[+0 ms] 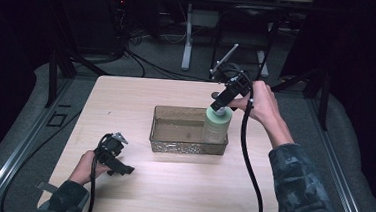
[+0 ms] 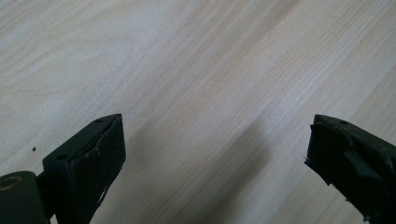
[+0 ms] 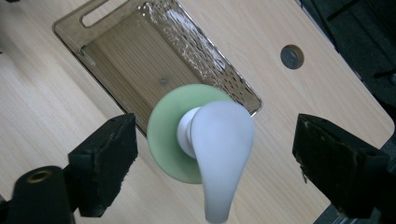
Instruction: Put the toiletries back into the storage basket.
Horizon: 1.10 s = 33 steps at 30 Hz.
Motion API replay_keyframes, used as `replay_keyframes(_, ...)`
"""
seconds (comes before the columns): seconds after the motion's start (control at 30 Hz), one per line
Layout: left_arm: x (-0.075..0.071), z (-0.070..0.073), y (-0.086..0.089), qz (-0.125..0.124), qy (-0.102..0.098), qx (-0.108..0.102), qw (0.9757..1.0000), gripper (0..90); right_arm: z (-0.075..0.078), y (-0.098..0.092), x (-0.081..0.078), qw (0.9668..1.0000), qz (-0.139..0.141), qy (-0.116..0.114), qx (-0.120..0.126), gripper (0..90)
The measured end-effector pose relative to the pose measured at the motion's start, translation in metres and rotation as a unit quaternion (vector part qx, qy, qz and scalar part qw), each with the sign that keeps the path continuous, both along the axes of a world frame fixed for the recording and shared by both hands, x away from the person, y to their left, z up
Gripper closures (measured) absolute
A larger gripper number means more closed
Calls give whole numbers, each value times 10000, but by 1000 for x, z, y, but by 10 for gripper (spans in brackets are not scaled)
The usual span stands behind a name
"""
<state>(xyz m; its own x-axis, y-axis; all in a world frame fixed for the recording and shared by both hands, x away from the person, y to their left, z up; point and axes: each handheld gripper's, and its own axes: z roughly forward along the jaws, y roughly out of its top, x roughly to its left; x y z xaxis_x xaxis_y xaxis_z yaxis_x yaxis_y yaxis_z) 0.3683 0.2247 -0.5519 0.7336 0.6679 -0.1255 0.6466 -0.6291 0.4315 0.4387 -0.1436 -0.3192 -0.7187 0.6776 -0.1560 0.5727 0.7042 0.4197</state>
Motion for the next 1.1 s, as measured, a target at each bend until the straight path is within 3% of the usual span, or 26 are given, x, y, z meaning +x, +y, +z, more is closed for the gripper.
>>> replay_keyframes(0.23, 0, -1, 0, 9, -10, 10, 10000, 45, 5, -16, -19, 9993, -181, -193, 273, 6)
replay_keyframes(0.57, 0, 0, 0, 18, -11, 8, 10000, 44, -1, -48, -48, 9967, -362, -393, 608, 0)
replay_keyframes(0.77, 0, 0, 0, 23, -8, 13, 10000, 43, -23, -67, -63, 9956, -487, -394, 696, 0)
replay_keyframes(1.1, 0, -1, 0, 37, 3, 8, 10000, 41, -73, -96, -87, 9928, -760, -325, 866, 0)
